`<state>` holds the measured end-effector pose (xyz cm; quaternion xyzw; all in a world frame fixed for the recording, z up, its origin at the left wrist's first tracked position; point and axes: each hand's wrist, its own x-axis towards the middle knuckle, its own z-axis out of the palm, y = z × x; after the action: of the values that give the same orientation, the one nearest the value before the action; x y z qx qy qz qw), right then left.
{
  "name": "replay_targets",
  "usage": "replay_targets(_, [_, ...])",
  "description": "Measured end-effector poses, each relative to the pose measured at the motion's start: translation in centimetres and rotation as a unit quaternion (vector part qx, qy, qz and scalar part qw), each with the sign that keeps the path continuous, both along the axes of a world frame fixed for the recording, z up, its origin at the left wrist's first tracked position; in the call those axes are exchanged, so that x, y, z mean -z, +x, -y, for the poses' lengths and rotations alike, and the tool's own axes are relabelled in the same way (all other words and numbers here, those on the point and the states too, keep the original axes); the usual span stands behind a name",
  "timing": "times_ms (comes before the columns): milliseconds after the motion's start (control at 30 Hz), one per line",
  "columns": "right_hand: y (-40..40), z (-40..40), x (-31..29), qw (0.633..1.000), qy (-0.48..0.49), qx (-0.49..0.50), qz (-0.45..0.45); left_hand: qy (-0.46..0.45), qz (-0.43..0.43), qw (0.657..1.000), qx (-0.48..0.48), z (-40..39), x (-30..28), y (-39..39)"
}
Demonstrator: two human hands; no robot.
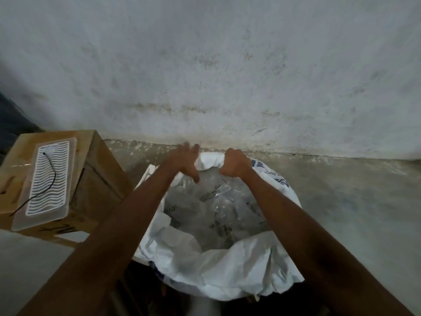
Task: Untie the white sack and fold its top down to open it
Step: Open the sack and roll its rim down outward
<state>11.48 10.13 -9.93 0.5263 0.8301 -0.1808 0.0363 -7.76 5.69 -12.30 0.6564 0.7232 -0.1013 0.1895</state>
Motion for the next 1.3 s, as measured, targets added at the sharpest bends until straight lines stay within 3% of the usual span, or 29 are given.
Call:
replay_targets(100, [-0.5, -2.0, -2.1, 0.981, -0.187, -0.040, 0.037, 0.222, -0.081, 0.961, 0.142, 1.3, 0.7, 4.7])
replay_targets(167, [-0.6, -3.1, -3.2, 0.965, -0.243, -0.070, 0.074, 0.264, -0.064, 0.951, 0.149, 1.3, 1.0, 6.2])
replay_targets(267, [-0.2, -3.8, -3.2, 0.969, -0.225, -0.085, 0.061, 0.222, -0.030, 0.973, 0.057, -0.5, 0.3, 6.1])
replay_targets(400, [1.3, -1.6, -0.5, 0.996, 0.009, -0.076, 0.037, 0.093, 0.032, 0.995, -0.029, -3.3, -0.9, 5.4])
replay_targets(500, [2.8, 1.0, 1.9, 0.989, 0.123, 0.022, 0.086, -0.067, 0.059, 0.996, -0.020, -4.6, -2.2, 5.3])
replay_targets(567, [4.1, 0.8, 2.8, 0.985, 0.136, 0.051, 0.092, -0.083, 0.036, 0.996, 0.000, -5.1, -2.6, 6.2])
replay_targets(700, [4.6, -2.5, 1.3, 0.994, -0.072, 0.060, 0.051, 0.134, -0.078, 0.984, 0.083, -2.9, -2.5, 8.2])
replay_targets(833, [5.2, -3.3, -2.5, 0.966, -0.253, 0.039, 0.030, 0.192, -0.203, 0.954, 0.110, -0.1, 2.2, 8.5])
replay_targets(967, [6.7, -3.9, -2.3, 0.941, -0.336, 0.023, -0.029, 0.265, -0.144, 0.934, 0.190, -0.9, 3.2, 10.6])
replay_targets(1033, [6.5, -3.9, -0.7, 0.955, -0.295, 0.013, -0.025, 0.291, -0.081, 0.933, 0.196, -2.2, 2.5, 12.1])
replay_targets(1100, [6.7, -3.9, 0.7, 0.975, -0.221, 0.016, -0.012, 0.248, -0.051, 0.948, 0.194, -3.5, 2.7, 12.5])
replay_targets(1200, [7.6, -3.1, 2.3, 0.979, -0.200, 0.043, -0.019, 0.180, -0.019, 0.960, 0.215, -4.8, 3.0, 12.5])
replay_targets(1300, [8.4, 0.5, 3.9, 0.995, 0.019, 0.099, 0.020, 0.116, -0.038, 0.978, 0.171, -5.5, 2.0, 13.6])
